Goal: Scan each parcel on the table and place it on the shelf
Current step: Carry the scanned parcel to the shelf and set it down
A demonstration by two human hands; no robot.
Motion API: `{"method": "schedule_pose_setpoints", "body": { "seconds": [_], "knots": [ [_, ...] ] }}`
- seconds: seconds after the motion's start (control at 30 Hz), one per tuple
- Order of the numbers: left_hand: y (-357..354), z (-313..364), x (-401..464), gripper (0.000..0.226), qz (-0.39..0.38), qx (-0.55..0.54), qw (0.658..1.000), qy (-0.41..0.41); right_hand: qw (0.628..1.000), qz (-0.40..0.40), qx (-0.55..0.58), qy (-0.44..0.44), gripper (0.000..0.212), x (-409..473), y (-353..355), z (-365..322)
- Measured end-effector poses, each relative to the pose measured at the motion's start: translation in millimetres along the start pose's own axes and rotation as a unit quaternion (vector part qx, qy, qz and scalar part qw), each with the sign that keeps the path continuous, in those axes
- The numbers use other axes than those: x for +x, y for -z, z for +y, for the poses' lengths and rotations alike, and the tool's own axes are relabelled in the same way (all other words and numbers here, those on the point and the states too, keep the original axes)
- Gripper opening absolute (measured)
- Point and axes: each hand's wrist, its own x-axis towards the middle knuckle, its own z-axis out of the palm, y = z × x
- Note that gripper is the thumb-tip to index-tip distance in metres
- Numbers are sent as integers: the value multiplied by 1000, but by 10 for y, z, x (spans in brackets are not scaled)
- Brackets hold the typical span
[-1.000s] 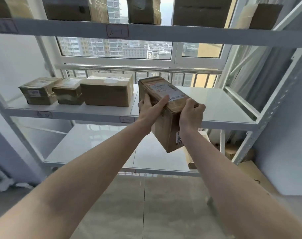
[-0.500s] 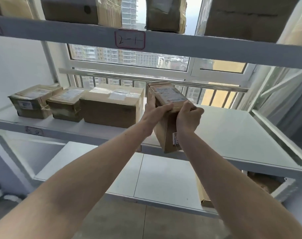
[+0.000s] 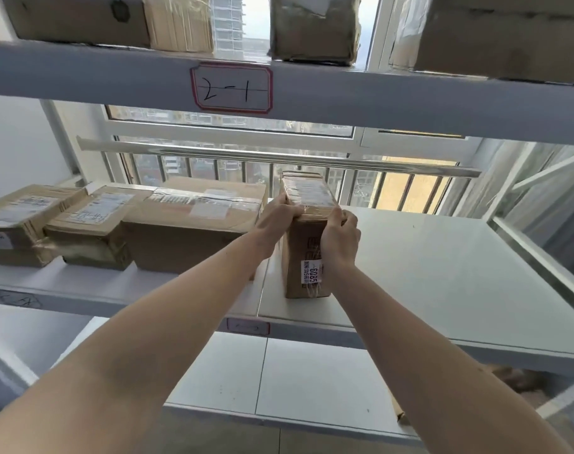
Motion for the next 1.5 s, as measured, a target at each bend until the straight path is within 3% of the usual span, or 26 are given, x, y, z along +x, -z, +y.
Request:
{"method": "schedule_pose_setpoints", "body": {
  "seconds": [0.43,0.83,0.97,1.23,1.5],
  "knots": [
    [208,-101,540,28,-5,15,1000,-4,999,-16,-27,15,50,214,-424,69],
    [235,-134,519,43,15,-31,999,8,999,-33,-39,-2,57,246,-494,85],
    [235,-173,574,67,28,-31,999,17,999,-25,-33,-9,61,241,-444,96],
    [-4,96,272,50,195,55,974,-99,1000,0,-27,-4,59,239,-249,72],
    [-595,340,75,44,181,74,963,-188,993,112,-16,19,46,238,271,67]
  ]
}}
